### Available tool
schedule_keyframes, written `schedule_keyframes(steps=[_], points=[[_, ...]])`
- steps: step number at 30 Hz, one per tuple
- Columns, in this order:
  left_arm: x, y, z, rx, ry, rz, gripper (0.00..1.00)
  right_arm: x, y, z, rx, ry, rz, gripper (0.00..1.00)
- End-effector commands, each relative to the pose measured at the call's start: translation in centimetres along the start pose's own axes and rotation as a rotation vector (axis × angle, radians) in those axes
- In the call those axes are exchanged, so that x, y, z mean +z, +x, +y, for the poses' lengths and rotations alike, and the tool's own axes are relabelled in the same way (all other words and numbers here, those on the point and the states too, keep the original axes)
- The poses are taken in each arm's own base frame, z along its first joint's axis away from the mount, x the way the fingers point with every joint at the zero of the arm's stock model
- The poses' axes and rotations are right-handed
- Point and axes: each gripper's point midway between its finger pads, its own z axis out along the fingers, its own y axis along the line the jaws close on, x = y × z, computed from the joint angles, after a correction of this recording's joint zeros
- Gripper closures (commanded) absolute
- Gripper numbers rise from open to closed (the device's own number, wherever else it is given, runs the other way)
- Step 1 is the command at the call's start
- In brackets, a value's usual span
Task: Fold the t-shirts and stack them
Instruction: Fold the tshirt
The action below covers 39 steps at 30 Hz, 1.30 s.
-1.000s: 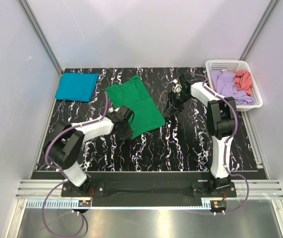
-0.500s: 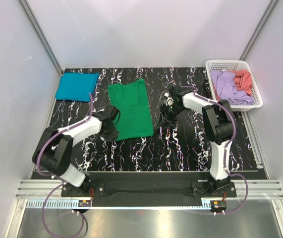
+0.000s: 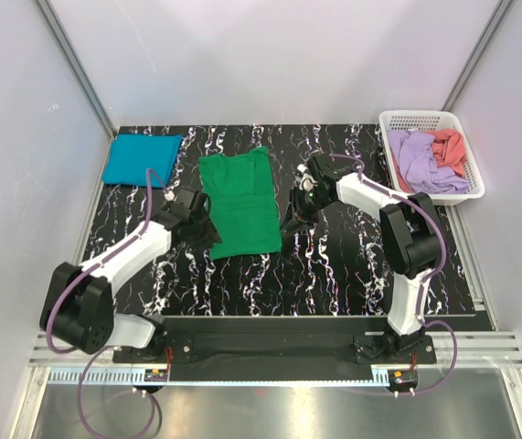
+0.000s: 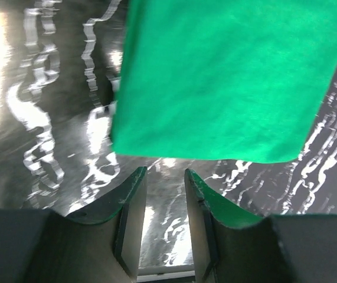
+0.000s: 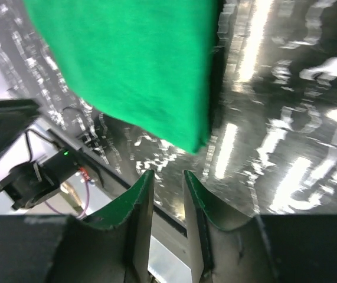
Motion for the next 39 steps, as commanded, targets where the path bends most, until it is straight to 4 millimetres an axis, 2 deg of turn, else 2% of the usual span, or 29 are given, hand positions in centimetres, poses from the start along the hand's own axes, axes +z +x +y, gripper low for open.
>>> schedule_keyframes(steps=[1,5,9,11,13,15,16,17,19,21,22,23,27,33,39], points=[[1.4,0.5,-2.0,0.018,0.111,0.046,0.64,0.9,-0.6,2.6,-0.020,-0.095,0.007,0.66],[3.6,1.9,0.1,0.003,0.031,0.099,0.65,3.8,1.0,0.8,-0.008,-0.071,0.068,0.64],[4.6,3.4,2.9,-0.015,-0.055,0.130,0.66,5.2,2.1,-1.1,0.023,-0.038,0.094,0.62],[4.6,3.5,3.5,-0.024,-0.074,0.120,0.66,5.6,2.7,-2.1,0.038,-0.012,0.112,0.62],[4.2,3.3,3.7,-0.035,-0.072,0.110,0.66,5.4,2.8,-2.6,0.021,0.022,0.103,0.62],[3.5,2.9,3.6,-0.039,-0.063,0.105,0.66,4.4,2.8,-2.3,0.000,0.034,0.094,0.62],[2.7,2.0,2.8,-0.039,-0.037,0.087,0.66,3.9,2.7,-2.0,-0.006,0.039,0.088,0.61],[2.1,1.6,2.6,-0.023,-0.029,0.077,0.66,2.8,2.6,-1.1,-0.017,0.032,0.074,0.61],[0.6,0.6,2.5,-0.011,-0.032,0.044,0.63,1.9,2.5,-0.4,-0.018,0.028,0.055,0.61],[0.1,0.3,2.5,-0.004,-0.019,0.032,0.60,1.4,2.8,-0.5,0.001,0.048,0.043,0.60],[0.2,0.1,2.7,-0.016,-0.011,0.029,0.59,1.5,2.9,-0.6,0.006,0.054,0.041,0.60],[0.7,0.9,3.4,-0.026,-0.011,0.047,0.58,1.6,3.1,-0.9,0.011,0.057,0.036,0.60],[2.3,1.5,2.6,-0.060,0.103,0.060,0.54,3.0,3.7,-1.9,0.021,0.045,0.051,0.57],[4.1,1.8,1.8,-0.059,0.149,0.089,0.53,4.5,3.4,-2.2,-0.005,0.024,0.061,0.55],[5.3,2.4,2.8,-0.080,0.081,0.127,0.53,5.7,4.1,-2.8,-0.006,0.033,0.076,0.55]])
